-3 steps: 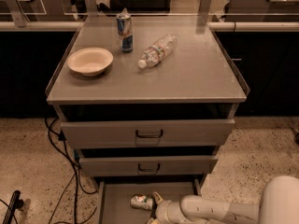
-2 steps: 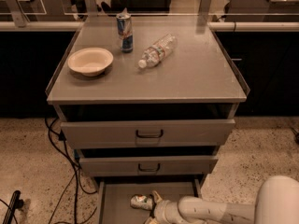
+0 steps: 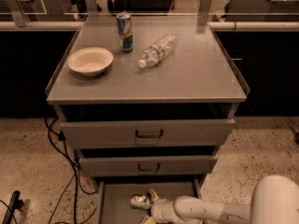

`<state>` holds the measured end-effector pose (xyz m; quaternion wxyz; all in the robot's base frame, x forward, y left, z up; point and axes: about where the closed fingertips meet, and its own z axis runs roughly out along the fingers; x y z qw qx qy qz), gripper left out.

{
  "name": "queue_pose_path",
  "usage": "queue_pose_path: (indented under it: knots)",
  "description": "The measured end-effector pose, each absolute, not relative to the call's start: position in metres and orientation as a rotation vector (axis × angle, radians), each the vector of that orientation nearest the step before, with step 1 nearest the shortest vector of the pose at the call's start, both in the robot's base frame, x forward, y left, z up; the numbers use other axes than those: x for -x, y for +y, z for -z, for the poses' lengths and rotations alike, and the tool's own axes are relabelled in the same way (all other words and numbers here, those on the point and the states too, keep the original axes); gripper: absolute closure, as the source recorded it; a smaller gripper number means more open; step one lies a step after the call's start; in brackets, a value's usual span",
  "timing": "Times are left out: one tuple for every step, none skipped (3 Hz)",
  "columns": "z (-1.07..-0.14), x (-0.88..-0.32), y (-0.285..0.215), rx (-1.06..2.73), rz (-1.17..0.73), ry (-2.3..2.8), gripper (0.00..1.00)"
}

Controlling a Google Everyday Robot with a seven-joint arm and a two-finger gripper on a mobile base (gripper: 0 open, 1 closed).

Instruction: Pick 7up can from bottom drawer and place on counter

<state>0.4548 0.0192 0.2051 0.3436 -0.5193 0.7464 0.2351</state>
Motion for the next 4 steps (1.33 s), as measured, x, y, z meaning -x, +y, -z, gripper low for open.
queue_pose_path:
  knots:
    - [-0.201, -0.469, 0.027, 1.349, -0.577, 1.903, 0.00]
    - [-0.190, -0.479, 0.027, 1.365, -0.525, 1.870, 0.00]
    - [-0.168, -0.489, 0.024, 1.381, -0.497, 1.871, 0.00]
    - [-0.127, -0.518, 0.012, 1.428, -0.459, 1.900, 0.00]
